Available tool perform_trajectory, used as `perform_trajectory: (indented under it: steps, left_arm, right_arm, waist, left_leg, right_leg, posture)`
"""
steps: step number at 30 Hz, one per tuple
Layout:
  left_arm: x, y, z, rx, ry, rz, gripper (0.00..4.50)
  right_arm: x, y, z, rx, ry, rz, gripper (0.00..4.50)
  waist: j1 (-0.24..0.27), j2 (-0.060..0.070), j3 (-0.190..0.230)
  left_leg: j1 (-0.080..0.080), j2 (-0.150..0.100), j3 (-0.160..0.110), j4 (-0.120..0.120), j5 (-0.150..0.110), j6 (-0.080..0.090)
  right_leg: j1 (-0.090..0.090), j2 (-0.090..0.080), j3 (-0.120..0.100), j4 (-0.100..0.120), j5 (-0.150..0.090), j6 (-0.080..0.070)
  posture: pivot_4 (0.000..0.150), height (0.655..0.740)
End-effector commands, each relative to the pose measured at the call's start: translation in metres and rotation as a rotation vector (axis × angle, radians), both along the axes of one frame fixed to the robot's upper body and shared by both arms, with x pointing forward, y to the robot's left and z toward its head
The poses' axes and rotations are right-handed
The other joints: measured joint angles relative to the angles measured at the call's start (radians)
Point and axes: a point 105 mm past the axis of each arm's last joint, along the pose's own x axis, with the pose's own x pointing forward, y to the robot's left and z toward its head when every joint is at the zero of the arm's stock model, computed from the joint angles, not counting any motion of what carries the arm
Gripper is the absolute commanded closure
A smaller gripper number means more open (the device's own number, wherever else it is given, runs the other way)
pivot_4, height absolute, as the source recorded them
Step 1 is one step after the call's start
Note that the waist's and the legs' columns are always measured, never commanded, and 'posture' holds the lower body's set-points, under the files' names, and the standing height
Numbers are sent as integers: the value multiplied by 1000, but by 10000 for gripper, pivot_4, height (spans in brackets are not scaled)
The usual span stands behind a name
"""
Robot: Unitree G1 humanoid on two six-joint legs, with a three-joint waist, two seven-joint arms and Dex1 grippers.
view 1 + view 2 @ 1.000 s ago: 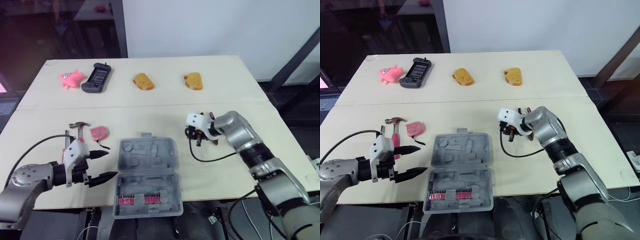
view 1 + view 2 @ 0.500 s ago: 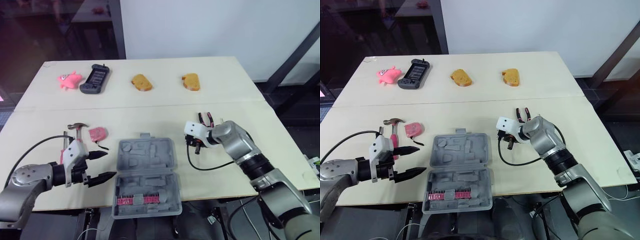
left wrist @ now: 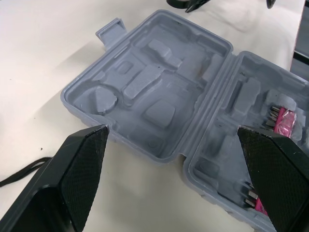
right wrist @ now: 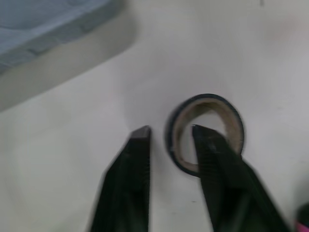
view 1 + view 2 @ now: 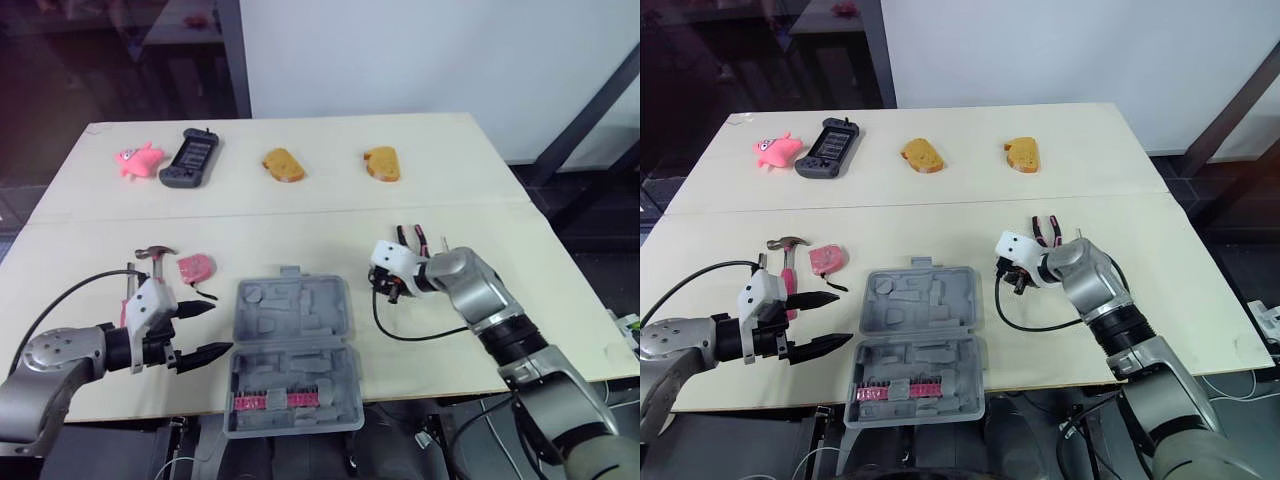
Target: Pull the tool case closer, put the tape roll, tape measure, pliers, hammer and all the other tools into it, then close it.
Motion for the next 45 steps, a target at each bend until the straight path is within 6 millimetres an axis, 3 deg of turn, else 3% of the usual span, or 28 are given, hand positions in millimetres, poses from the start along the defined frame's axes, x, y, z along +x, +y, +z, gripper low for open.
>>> perform_trajectory:
  steps: [1,6,12,15,19,22,25,29,37,40,45]
  left_arm:
    - [1,-3,6,-6,-24,-13,0]
    - [1,-3,7,-11,-28,-12,0]
    - [-3,6,10,-24,-30,4,0]
    - [-3,19,8,-11,-21,48,0]
    - [-1,34,4,0,-17,108,0]
    - [1,45,3,10,-26,149,0]
    - [1,50,3,11,-35,162,0]
    - [-3,46,2,3,-29,151,0]
    - [-7,43,-1,5,-22,146,0]
    - [-6,41,0,3,-24,144,0]
    - [-6,40,1,3,-26,142,0]
  right_arm:
    - [-5,6,-8,20,12,-4,44287]
    - [-7,16,4,69,-22,41,44287]
    - [-15,39,59,118,-114,166,44287]
    - [-26,68,100,186,-103,245,44287]
    - [-40,113,115,209,-47,349,44287]
    - [-52,149,102,174,11,423,44287]
    - [-52,186,88,154,16,434,44287]
    - [-49,216,73,142,21,431,44287]
    - [-46,241,47,119,50,424,44287]
    - [-45,242,31,93,74,411,44287]
    - [-41,243,26,98,85,400,44287]
  waist:
    - [1,0,0]
    - [1,0,0]
    - [2,4,2]
    - [1,5,3]
    - [2,4,3]
    - [4,4,3]
    - [2,4,3]
    - [3,4,3]
    - [1,3,3]
    - [-1,3,3]
    - [-1,3,3]
  left_leg:
    - [0,0,0,0,0,0]
    - [0,0,0,0,0,0]
    - [-4,0,0,0,0,0]
    - [-4,0,0,0,0,0]
    - [-4,0,0,-1,0,0]
    - [-5,0,-1,-1,0,0]
    - [-6,0,0,-1,0,0]
    - [-6,0,0,0,0,0]
    - [-7,0,0,-1,0,0]
    - [-7,1,0,-2,0,0]
    - [-7,0,0,-2,0,0]
  right_leg:
    - [0,0,0,0,0,0]
    - [0,0,0,0,0,0]
    - [-4,0,0,0,0,0]
    - [-5,0,0,0,0,0]
    - [-5,0,-1,0,0,0]
    - [-5,0,-1,0,0,0]
    - [-6,-1,-1,0,0,0]
    - [-7,-1,-1,1,0,0]
    - [-7,-1,-2,1,0,0]
    - [-8,0,-2,1,0,0]
    - [-8,-1,-2,1,0,0]
  posture:
    - [1500,7400]
    - [1500,7400]
    - [1500,7400]
    - [1500,7400]
    - [1500,7400]
    - [1500,7400]
    - [1500,7400]
    - [1500,7400]
    - [1500,7400]
    - [1500,7400]
    - [1500,7400]
